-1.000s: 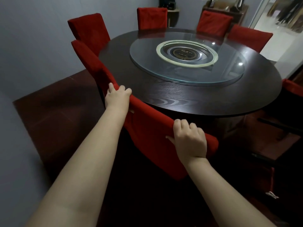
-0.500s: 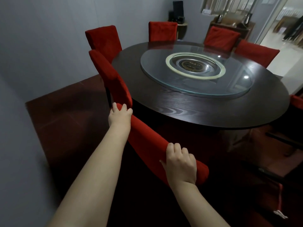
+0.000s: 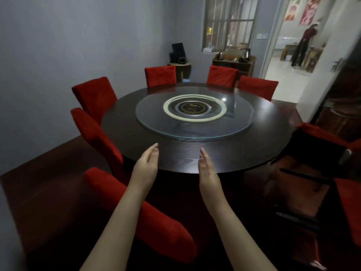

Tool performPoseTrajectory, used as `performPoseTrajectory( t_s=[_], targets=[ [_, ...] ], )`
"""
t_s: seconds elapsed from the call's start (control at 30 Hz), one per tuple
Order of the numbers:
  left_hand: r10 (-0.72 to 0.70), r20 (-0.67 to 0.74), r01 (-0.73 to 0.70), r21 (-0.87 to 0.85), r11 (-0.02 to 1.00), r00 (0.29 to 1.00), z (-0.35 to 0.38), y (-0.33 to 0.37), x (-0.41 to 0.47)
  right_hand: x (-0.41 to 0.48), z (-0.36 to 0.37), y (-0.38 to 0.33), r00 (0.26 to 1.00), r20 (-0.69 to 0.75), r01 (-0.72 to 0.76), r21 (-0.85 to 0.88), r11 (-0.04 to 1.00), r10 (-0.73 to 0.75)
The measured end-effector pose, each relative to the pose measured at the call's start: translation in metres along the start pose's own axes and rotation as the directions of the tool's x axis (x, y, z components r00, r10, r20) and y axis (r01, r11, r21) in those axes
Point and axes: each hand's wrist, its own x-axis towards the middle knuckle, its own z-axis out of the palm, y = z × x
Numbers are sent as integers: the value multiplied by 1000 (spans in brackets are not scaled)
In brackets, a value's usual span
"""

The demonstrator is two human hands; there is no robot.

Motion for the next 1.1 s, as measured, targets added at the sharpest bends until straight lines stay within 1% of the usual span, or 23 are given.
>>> performPoseTrajectory(
  t_s=[0.07, 0.13, 0.23, 0.33, 0.43, 0.57, 0.6, 0.63, 0.73, 0.83, 0.9, 0.93, 1.0, 1.07, 1.1],
  targets=[
    [40, 11, -39, -108, 993, 999, 23, 20, -4, 2, -37, -12, 1000, -25, -6, 75, 997, 8],
    [93, 57, -81, -183, 980, 994, 48, 45, -12, -2, -79, -26, 998, -58, 4, 140, 990, 4],
    [152, 128, -103, -327, 939, 980, 85, 77, -28, -10, -139, -44, 991, -132, 33, 198, 980, -7],
    [182, 224, -74, -418, 905, 958, 137, 107, -54, -24, -209, -56, 976, -216, 65, 225, 972, -16],
    [211, 323, -28, -490, 871, 922, 190, 130, -81, -41, -276, -61, 962, -269, 98, 199, 975, -42],
    [237, 392, 11, -535, 845, 889, 268, 157, -122, -68, -366, -59, 933, -358, 103, 177, 979, -34],
    [236, 409, 32, -550, 835, 881, 298, 169, -138, -79, -399, -57, 924, -381, 105, 165, 981, -35],
    [237, 418, 45, -562, 826, 877, 311, 173, -145, -83, -412, -55, 918, -395, 100, 163, 982, -28],
    [247, 462, 79, -579, 812, 852, 378, 194, -183, -109, -483, -51, 898, -440, 91, 152, 984, -15],
    [249, 546, 136, -570, 811, 800, 449, 214, -220, -137, -556, -45, 859, -512, 82, 132, 988, -3],
    [216, 587, 174, -535, 827, 780, 480, 219, -234, -149, -586, -41, 839, -544, 67, 136, 988, 18],
    [207, 619, 213, -535, 818, 758, 502, 223, -245, -157, -607, -38, 821, -571, 59, 126, 990, 24],
    [238, 649, 227, -548, 805, 722, 535, 227, -262, -168, -637, -33, 790, -612, 50, 120, 992, 34],
    [250, 688, 215, -514, 830, 681, 564, 231, -275, -177, -660, -27, 762, -646, 37, 122, 992, 51],
    [237, 718, 242, -496, 834, 654, 579, 234, -279, -180, -672, -23, 745, -664, 35, 120, 992, 54]
  ],
)
